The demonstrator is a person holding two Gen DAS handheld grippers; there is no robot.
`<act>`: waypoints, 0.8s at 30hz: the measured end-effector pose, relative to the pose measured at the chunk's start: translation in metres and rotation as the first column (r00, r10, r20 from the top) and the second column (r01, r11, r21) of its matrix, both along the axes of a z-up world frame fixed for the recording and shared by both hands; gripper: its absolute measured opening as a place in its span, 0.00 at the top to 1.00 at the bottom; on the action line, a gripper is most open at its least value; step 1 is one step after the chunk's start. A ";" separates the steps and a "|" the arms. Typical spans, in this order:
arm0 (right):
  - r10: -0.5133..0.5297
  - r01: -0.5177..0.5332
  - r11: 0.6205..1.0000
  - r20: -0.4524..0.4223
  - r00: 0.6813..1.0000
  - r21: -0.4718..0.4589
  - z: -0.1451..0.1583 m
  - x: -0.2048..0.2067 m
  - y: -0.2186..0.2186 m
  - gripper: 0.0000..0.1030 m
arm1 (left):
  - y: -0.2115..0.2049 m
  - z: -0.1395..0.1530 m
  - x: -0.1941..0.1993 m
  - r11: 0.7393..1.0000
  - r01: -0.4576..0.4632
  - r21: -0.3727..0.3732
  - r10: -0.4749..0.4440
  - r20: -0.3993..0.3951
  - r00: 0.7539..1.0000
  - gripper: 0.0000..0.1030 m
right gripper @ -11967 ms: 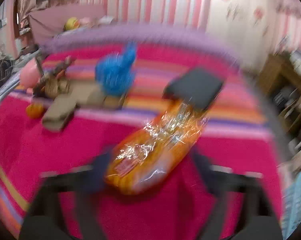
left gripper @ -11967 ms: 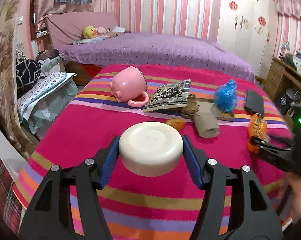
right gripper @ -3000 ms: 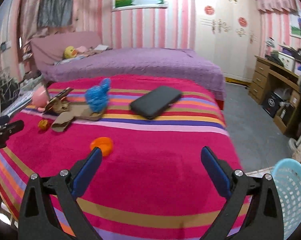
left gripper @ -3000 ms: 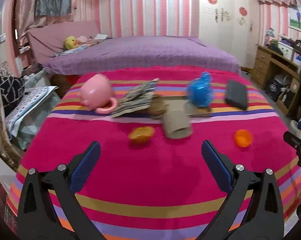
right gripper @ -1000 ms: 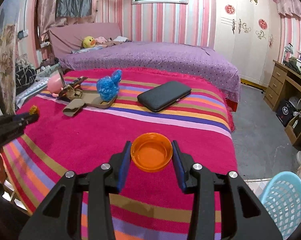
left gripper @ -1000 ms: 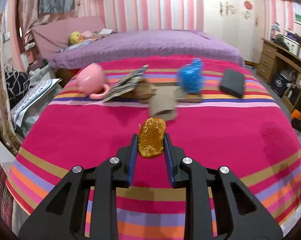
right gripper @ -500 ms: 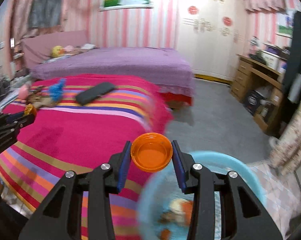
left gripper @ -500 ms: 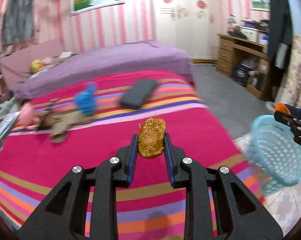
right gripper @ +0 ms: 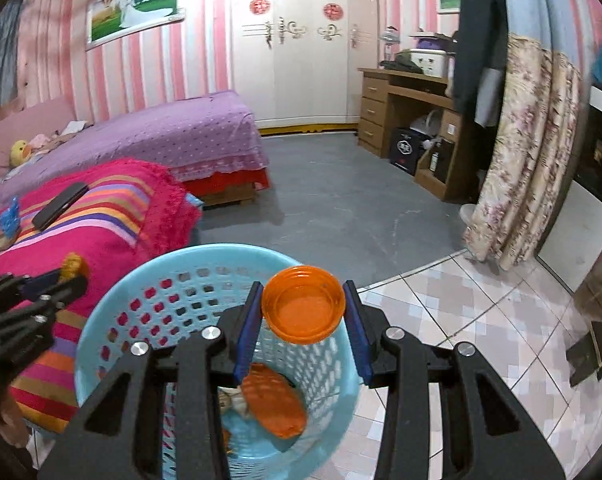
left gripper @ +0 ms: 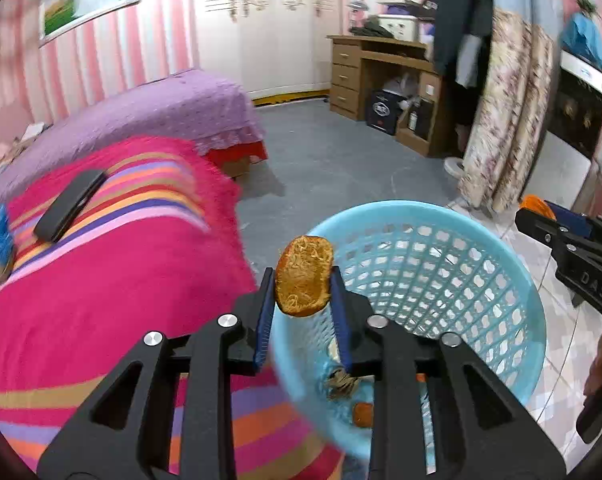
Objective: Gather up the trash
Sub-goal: 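Carry the lid and golden item over the light-blue basket and release both, then move both open grippers back over the bed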
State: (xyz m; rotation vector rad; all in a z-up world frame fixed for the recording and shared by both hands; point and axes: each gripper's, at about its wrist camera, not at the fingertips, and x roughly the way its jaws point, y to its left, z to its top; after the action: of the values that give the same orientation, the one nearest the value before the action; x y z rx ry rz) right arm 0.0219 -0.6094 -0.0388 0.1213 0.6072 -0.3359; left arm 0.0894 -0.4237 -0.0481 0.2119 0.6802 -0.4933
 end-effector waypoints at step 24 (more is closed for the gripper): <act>-0.027 0.028 0.999 0.026 0.999 -0.025 0.002 0.026 0.045 0.06 | 0.143 0.037 0.016 0.979 -0.203 -0.001 0.202 0.107 0.974 0.06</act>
State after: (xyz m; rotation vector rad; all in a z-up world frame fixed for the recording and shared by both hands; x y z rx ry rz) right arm 0.0476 -0.5641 -0.0373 0.1096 0.5764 -0.3683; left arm 0.1052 -0.2802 -0.0116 0.1750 0.5924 -0.2809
